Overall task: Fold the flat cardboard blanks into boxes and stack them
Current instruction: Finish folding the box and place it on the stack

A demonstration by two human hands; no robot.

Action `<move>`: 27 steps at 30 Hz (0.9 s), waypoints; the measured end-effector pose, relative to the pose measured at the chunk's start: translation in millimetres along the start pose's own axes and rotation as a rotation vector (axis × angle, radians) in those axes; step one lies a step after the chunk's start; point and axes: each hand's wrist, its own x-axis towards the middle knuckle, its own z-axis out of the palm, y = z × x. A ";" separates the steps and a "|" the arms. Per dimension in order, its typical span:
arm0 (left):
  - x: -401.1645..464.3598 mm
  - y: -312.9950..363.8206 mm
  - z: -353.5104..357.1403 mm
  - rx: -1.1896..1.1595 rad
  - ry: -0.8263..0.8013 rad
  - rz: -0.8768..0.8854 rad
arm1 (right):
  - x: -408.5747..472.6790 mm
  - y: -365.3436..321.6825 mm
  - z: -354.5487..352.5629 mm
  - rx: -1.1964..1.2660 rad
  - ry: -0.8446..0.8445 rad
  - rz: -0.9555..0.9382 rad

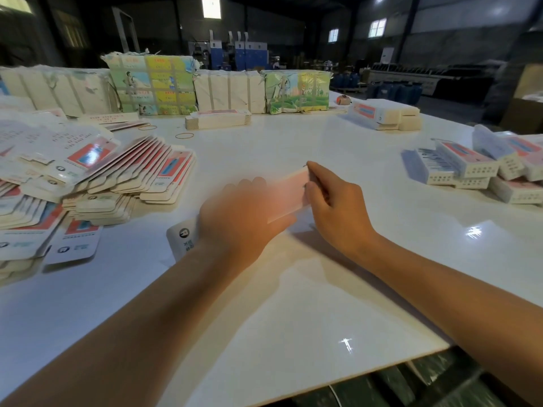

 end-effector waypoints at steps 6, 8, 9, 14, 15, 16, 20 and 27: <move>3.7 -6.6 -6.2 -0.094 0.017 -0.079 | 5.8 -6.4 -2.9 0.394 -0.050 0.186; 4.3 -7.6 -6.8 -0.129 0.011 -0.105 | 6.6 -6.8 -1.5 0.416 -0.014 0.203; 3.8 -7.6 -6.8 -0.139 0.014 -0.107 | 5.4 -6.3 -1.0 0.372 -0.006 0.171; 4.0 -10.2 -6.6 -0.161 0.021 -0.084 | -0.1 -4.4 1.2 0.178 0.004 -0.004; 4.4 -11.9 -6.2 -0.167 0.019 -0.078 | -0.4 -3.8 1.1 0.164 0.009 -0.023; 5.0 -13.7 -5.6 -0.168 0.013 -0.068 | -0.9 -3.3 0.8 0.152 0.008 -0.034; 7.0 -22.9 -2.6 -0.159 -0.019 -0.026 | -1.7 -2.7 0.7 0.165 -0.039 -0.038; 8.6 -30.7 -3.9 -0.123 -0.116 0.067 | 2.8 8.4 -1.5 -0.060 -0.241 -0.105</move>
